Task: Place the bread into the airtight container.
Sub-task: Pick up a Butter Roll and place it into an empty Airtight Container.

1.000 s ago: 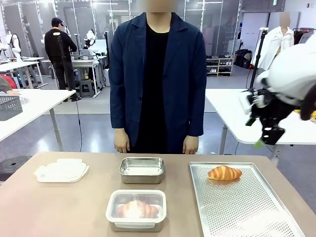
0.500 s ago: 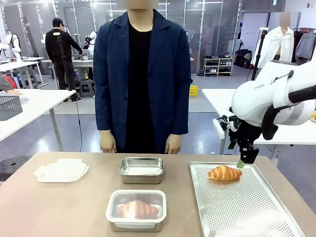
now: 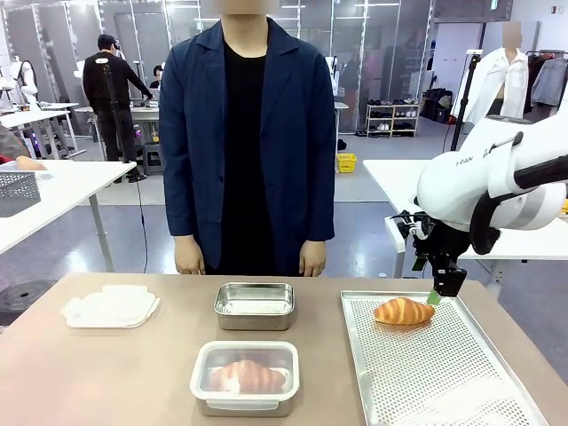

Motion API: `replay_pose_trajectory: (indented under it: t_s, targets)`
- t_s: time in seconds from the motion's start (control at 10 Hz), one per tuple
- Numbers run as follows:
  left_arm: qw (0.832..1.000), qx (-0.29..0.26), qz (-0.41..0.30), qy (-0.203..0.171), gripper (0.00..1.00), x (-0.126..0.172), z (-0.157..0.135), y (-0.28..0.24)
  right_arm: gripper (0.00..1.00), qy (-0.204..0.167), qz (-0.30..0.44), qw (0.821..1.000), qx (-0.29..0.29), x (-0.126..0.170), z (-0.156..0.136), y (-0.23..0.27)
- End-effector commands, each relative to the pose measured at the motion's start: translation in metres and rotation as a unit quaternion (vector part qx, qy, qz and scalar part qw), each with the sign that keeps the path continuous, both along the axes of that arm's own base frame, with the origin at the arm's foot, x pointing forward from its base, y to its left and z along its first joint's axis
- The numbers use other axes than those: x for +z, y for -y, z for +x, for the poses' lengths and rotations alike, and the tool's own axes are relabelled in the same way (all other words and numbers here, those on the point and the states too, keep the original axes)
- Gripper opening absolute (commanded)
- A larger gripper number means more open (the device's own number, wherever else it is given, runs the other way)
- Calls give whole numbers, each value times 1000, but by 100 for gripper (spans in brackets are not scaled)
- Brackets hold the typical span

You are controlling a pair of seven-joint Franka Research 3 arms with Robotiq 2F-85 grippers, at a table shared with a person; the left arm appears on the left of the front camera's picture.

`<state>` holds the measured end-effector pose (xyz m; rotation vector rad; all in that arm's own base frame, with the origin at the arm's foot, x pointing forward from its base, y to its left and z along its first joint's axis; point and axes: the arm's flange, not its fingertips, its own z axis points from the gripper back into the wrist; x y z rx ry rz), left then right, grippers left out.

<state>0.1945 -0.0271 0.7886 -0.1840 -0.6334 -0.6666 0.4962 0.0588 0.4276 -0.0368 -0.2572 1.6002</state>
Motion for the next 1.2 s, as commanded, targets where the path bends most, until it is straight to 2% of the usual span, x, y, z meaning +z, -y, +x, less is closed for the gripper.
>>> replay_pose_trajectory:
  t_s: [0.0,0.1,0.3,0.7,1.1]
  targets:
    - [1000,-6,4,2,100,2,0,-1,100,0,0,1000,-1,0,0,1]
    - [1000,-6,4,2,100,2,0,-1,100,17,27,999,-38,-6,14,6]
    - [1000,-6,4,2,100,2,0,-1,100,-2,60,998,-33,-28,53,-11]
    - [1000,-6,4,2,100,2,0,-1,100,-29,6,999,-46,-53,94,-23]
    - [1000,-6,4,2,100,2,0,-1,100,-64,-19,996,-63,-73,117,-17]
